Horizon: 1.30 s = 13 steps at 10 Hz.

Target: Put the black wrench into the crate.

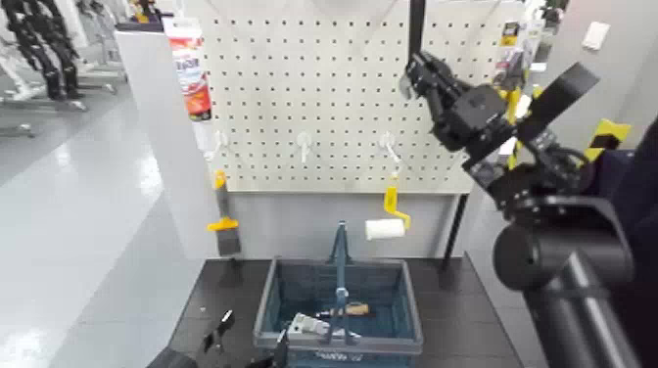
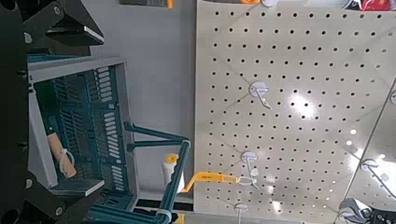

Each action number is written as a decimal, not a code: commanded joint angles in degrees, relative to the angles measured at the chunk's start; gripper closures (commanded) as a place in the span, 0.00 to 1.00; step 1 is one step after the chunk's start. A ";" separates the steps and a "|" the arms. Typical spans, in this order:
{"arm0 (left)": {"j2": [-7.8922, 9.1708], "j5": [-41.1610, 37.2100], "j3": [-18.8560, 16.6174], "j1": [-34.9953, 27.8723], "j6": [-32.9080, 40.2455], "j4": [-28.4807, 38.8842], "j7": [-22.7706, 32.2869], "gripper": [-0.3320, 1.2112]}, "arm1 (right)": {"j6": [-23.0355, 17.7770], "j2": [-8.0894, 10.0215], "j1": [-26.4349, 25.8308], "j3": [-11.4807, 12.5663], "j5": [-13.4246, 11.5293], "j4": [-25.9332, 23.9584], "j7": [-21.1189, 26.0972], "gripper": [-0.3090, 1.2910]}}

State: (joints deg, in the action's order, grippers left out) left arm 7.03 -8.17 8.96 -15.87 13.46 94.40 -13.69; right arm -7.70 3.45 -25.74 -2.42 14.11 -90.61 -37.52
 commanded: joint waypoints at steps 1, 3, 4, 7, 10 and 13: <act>0.09 0.09 0.09 -0.04 -0.01 0.08 0.07 0.35 | 3.04 -1.08 5.35 -0.74 1.54 -2.82 0.70 0.88; 0.09 0.09 0.18 -0.04 -0.01 0.08 0.16 0.35 | 5.50 -1.52 9.40 -0.22 1.89 -4.14 0.96 0.88; 0.18 0.09 0.18 -0.13 -0.01 0.08 0.16 0.35 | 6.56 -1.52 10.80 -0.04 1.98 -4.49 0.96 0.88; 0.18 0.09 0.09 -0.13 -0.01 0.08 0.24 0.35 | 10.86 -0.99 15.55 1.01 2.15 -6.25 1.40 0.88; 0.18 0.09 0.09 -0.13 -0.01 0.08 0.16 0.35 | 14.47 -0.90 18.19 1.54 2.07 -5.46 0.78 0.88; 0.18 0.09 0.00 -0.13 -0.10 0.08 0.16 0.35 | 16.58 -0.82 19.86 1.54 2.15 -3.26 0.35 0.88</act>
State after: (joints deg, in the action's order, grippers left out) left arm 7.21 -8.10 9.01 -16.00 13.36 94.48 -13.54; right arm 8.35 2.64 -6.28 -0.87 16.29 -94.16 -37.16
